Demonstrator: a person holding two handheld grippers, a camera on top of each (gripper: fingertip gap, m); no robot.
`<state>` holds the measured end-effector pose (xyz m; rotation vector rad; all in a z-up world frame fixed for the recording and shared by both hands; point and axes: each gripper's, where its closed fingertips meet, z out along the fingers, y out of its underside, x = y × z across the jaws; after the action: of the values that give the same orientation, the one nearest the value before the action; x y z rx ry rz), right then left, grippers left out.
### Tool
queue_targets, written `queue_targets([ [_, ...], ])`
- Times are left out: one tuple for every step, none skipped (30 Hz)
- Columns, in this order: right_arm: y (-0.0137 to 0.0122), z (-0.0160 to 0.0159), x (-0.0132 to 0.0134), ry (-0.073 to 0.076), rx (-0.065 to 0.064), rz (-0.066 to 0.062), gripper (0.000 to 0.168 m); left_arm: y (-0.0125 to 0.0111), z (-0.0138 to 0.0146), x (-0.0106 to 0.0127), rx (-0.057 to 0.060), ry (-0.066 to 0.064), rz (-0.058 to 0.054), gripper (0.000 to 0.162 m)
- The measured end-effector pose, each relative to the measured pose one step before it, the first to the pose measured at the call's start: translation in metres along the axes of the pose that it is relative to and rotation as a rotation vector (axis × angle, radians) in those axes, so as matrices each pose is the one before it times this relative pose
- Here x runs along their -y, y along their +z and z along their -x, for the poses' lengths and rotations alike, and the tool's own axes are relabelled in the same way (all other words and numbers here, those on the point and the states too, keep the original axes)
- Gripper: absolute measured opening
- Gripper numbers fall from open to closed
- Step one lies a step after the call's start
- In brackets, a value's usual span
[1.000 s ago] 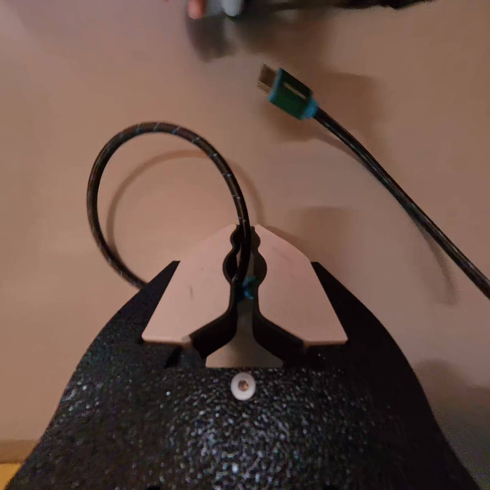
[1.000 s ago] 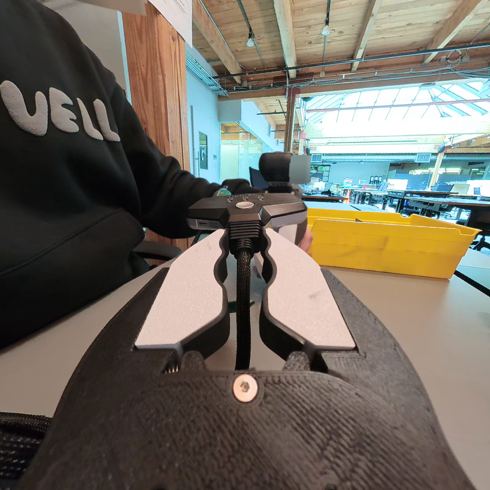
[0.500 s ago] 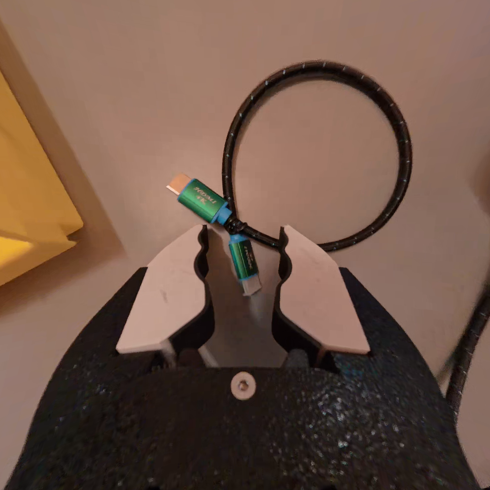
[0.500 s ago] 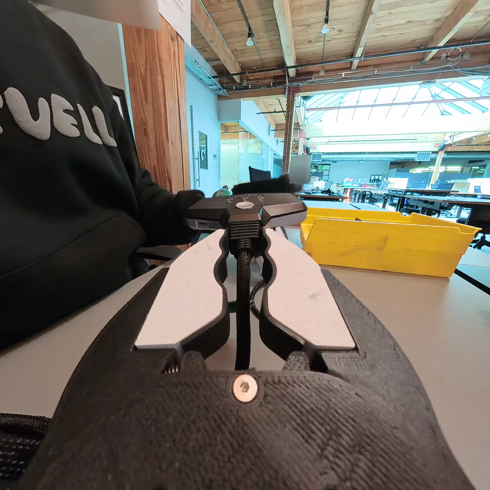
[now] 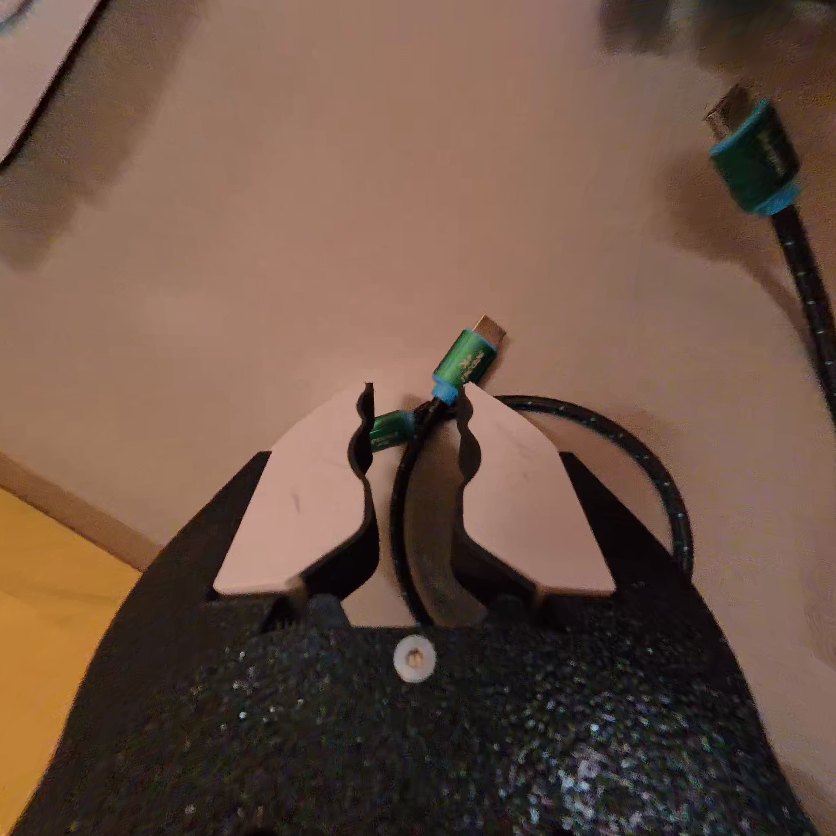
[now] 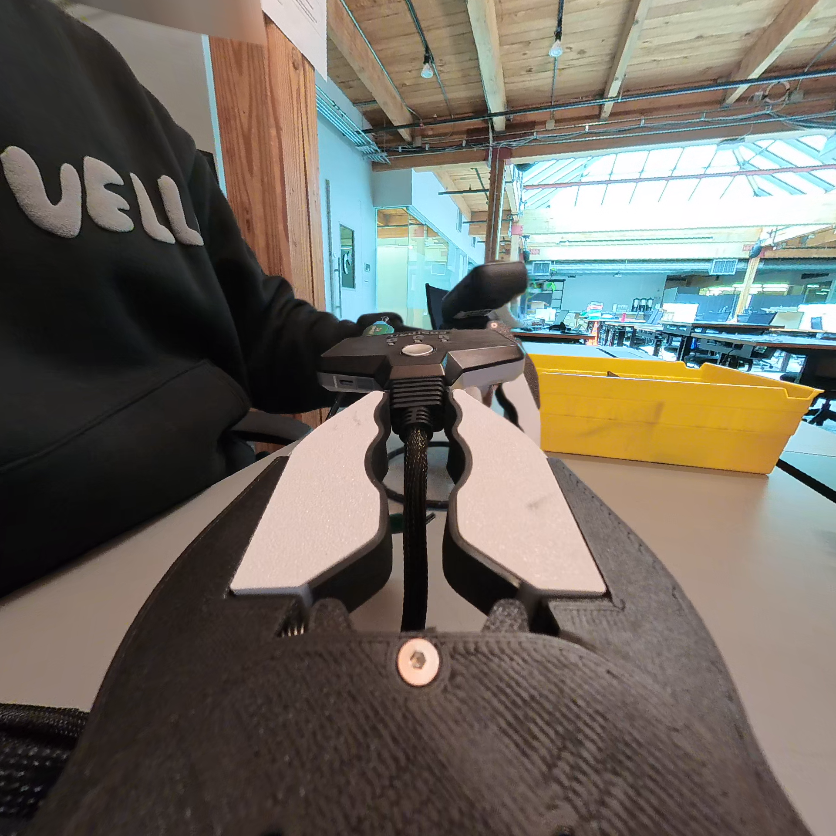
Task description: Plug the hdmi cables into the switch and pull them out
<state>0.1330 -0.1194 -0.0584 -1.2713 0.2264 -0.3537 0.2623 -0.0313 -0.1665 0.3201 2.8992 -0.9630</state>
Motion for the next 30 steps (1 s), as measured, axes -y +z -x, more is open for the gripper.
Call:
queue_targets([
  [0.00009,0.00013,-0.00006,0.0004,0.0012,0.0009,0.022,0.00095,-0.00761,0.0029,-0.0159,0.0115,-0.0149,0.034],
  [-0.00005,-0.00013,0.00002,0.0011,-0.0006,0.0,0.022,0.00171,-0.00683,0.002,-0.0091,0.0199,-0.0113,0.034],
  [-0.00009,-0.00016,0.00013,0.0008,-0.0004,-0.0007,0.022,0.00291,-0.00452,0.00049,0.0017,0.0218,-0.0028,0.034],
  [-0.00003,0.0,0.00005,0.0004,0.0008,-0.0003,0.022,0.0038,-0.00299,-0.00148,0.0044,0.0244,0.0078,0.034],
  [0.00006,-0.00001,-0.00015,0.0003,0.0001,0.0009,0.022,0.00394,-0.00069,-0.00219,0.0112,0.0263,0.0103,0.033],
  [0.00012,-0.00003,-0.00011,-0.0003,-0.0006,0.0012,0.022,0.00369,0.00233,-0.00279,0.0259,0.0208,0.0114,0.033],
  [0.00002,0.00001,-0.00008,-0.0009,-0.0005,0.0005,0.022,0.0036,0.00358,-0.00416,0.0267,0.0099,0.0198,0.033],
  [-0.00006,0.00013,0.00013,-0.0012,-0.0005,-0.0007,0.022,0.00332,0.00188,-0.00304,0.0101,-0.0019,0.0117,0.034],
  [-0.00016,-0.00004,0.00019,-0.0006,-0.0009,-0.0016,0.022,0.00177,0.00045,0.00037,-0.003,-0.0114,-0.0142,0.03],
  [-0.00025,-0.00006,0.00022,-0.0005,-0.0007,-0.0016,0.022,0.00082,0.00053,0.00066,-0.0052,-0.0118,-0.0188,0.029],
  [-0.00003,0.00001,0.00014,0.0,0.0004,-0.0009,0.022,0.00045,0.00086,-0.00024,-0.0043,-0.0169,-0.0161,0.028],
  [0.0001,-0.00007,-0.00017,0.0008,0.0002,0.0009,0.022,0.00039,0.00086,-0.00048,-0.0061,-0.026,-0.0164,0.028],
  [0.00015,-0.0001,-0.00022,0.0008,-0.0004,0.0018,0.022,0.0003,0.00045,-0.0004,-0.0083,-0.0294,-0.0205,0.028],
  [0.00005,-0.00013,-0.00003,0.0006,0.0002,0.0008,0.022,0.0005,0.00047,-0.00029,-0.0036,-0.0229,-0.0266,0.028],
  [0.00002,-0.00006,0.00004,0.0001,-0.0005,-0.0003,0.022,0.00032,0.00093,-0.00044,0.0011,-0.0192,-0.0273,0.027],
  [-0.0001,-0.00005,0.00008,0.0002,-0.0009,-0.0003,0.022,-0.00034,0.00118,-0.00006,-0.0024,-0.0274,-0.0159,0.027],
  [0.00001,0.0,0.00001,0.0,0.0,-0.0001,0.022,0.0,0.00067,-0.00026,-0.0084,-0.0213,-0.0054,0.027],
  [0.00003,-0.00004,-0.00003,0.0002,0.0003,0.0002,0.022,0.00047,-0.00053,0.00038,-0.0086,-0.0012,-0.0049,0.027],
  [0.00005,0.00001,-0.0001,0.0003,-0.0003,0.0005,0.022,0.00073,-0.00108,0.00045,-0.0057,0.0081,0.0,0.027],
  [0.00004,-0.00008,-0.00011,-0.0005,-0.0007,0.0007,0.022,0.00039,-0.00111,0.0004,-0.0036,0.014,0.0042,0.027],
  [-0.00004,0.00021,-0.00002,-0.0015,0.0,0.0003,0.022,0.00016,-0.00128,0.00035,-0.0022,0.0183,0.0058,0.027],
  [0.00003,0.00014,0.00003,-0.0012,0.0,-0.0002,0.022,0.00013,-0.00104,0.00035,-0.0003,0.0181,0.0062,0.027],
  [-0.0001,-0.00012,0.00008,-0.0008,-0.0009,-0.0003,0.022,0.00014,-0.0003,0.00044,0.0023,0.0156,0.0037,0.027],
  [0.0,0.00005,-0.00004,0.0004,0.0002,-0.0004,0.022,0.00016,-0.00005,0.00038,0.003,0.0083,0.0002,0.027],
  [-0.00006,0.00001,0.00001,0.0007,0.0007,0.0,0.022,-0.00004,-0.00013,0.0,0.0001,-0.0004,-0.0004,0.026],
  [0.00004,0.0,-0.00011,-0.0001,-0.0002,0.0007,0.022,-0.00019,-0.00025,-0.00023,-0.0011,-0.0049,-0.0004,0.026],
  [0.00008,-0.00002,-0.00007,0.0001,0.0002,0.001,0.022,-0.00016,0.0003,-0.00027,0.0025,-0.0067,0.0001,0.026],
  [0.00007,0.00004,-0.00014,0.0003,0.0005,0.0008,0.022,0.00007,0.00095,-0.00024,0.0083,-0.0101,0.0008,0.026],
  [0.0001,-0.00006,-0.00004,0.0002,-0.0002,0.0007,0.022,0.0003,0.0011,-0.0001,0.0078,-0.0158,0.0003,0.025],
  [0.00002,0.00015,-0.00006,-0.0004,0.0003,0.0004,0.022,0.00031,0.00087,-0.00031,0.0041,-0.0176,0.0004,0.025],
])
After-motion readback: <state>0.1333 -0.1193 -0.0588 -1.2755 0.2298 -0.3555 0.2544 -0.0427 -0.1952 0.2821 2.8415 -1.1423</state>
